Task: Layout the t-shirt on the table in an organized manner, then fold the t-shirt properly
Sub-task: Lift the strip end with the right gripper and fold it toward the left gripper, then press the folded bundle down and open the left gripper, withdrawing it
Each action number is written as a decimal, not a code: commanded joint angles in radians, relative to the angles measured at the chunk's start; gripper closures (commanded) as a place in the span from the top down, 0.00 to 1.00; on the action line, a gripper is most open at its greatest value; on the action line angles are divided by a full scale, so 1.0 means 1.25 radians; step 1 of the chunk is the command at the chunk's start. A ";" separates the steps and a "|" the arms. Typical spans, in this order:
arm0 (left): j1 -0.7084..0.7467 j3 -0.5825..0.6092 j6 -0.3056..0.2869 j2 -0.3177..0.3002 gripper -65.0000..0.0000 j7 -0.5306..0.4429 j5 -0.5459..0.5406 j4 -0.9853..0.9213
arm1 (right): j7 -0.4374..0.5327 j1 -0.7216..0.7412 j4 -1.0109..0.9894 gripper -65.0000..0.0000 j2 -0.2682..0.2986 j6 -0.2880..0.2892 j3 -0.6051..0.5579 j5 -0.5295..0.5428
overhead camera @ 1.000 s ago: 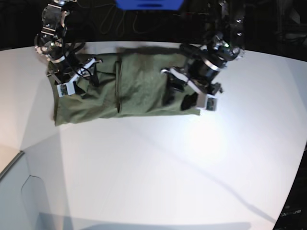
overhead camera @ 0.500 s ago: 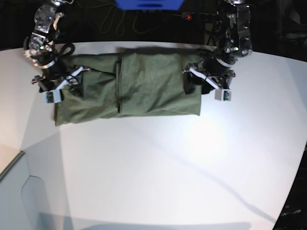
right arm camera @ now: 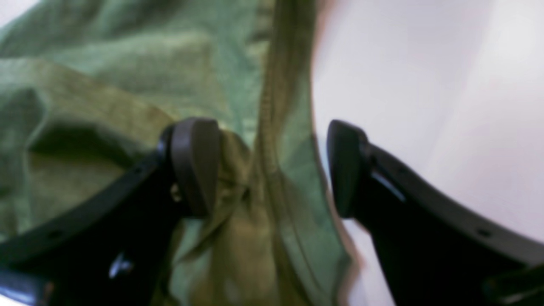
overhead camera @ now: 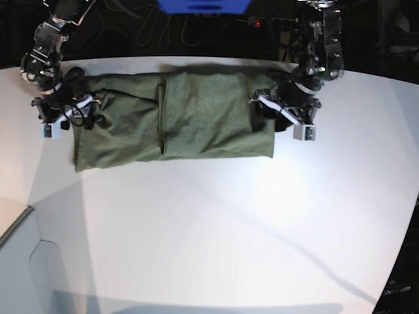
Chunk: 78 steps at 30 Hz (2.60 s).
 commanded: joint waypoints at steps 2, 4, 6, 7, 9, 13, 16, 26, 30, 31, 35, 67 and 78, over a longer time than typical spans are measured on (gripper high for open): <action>-0.004 -0.001 -0.008 -0.001 0.50 -0.014 -0.010 0.010 | -0.011 0.004 -0.014 0.61 0.007 0.003 0.000 0.002; -0.004 -0.001 -0.008 -0.001 0.50 -0.014 -0.010 0.010 | -0.011 0.003 -0.018 0.61 0.003 0.003 0.000 0.002; -0.004 -0.001 -0.008 -0.001 0.50 -0.014 -0.010 0.010 | -0.011 -0.001 -0.018 0.61 0.002 0.003 -0.002 0.002; -0.004 -0.001 -0.008 -0.001 0.50 -0.014 -0.010 0.010 | -0.011 -0.002 -0.018 0.60 0.002 0.003 -0.002 0.003; -0.004 -0.001 -0.008 -0.001 0.50 -0.014 -0.010 0.010 | -0.012 -0.004 -0.018 0.55 0.002 0.003 -0.025 0.003; -0.004 -0.001 -0.008 -0.001 0.50 -0.014 -0.010 0.010 | -0.012 -0.020 -0.017 0.39 0.005 0.003 -0.062 0.006; -0.003 -0.001 -0.008 -0.001 0.50 -0.014 -0.010 0.010 | -0.015 -0.019 -0.017 0.38 0.003 0.003 -0.056 0.007; -0.001 -0.001 -0.008 -0.002 0.50 -0.014 -0.010 0.010 | -0.017 -0.020 -0.018 0.30 -0.014 0.003 -0.062 0.004; -0.001 -0.001 -0.008 -0.002 0.50 -0.014 -0.010 0.010 | -0.017 -0.020 -0.018 0.04 -0.021 0.003 -0.062 0.004; -0.001 -0.001 -0.008 -0.002 0.50 -0.014 -0.010 0.010 | -0.017 -0.020 -0.017 0.00 -0.021 0.003 -0.062 0.004; -0.002 -0.001 -0.007 -0.002 0.50 -0.014 -0.010 0.010 | -0.017 -0.021 0.012 0.00 -0.021 0.003 -0.057 0.006; -0.003 -0.001 -0.001 0.002 0.50 -0.008 -0.010 0.009 | -0.017 -0.241 0.523 0.00 -0.129 0.003 -0.640 0.002; 0.009 -0.001 0.000 -0.001 0.50 -0.008 -0.010 0.009 | -0.017 -0.111 0.297 0.00 -0.118 -0.062 -0.791 0.002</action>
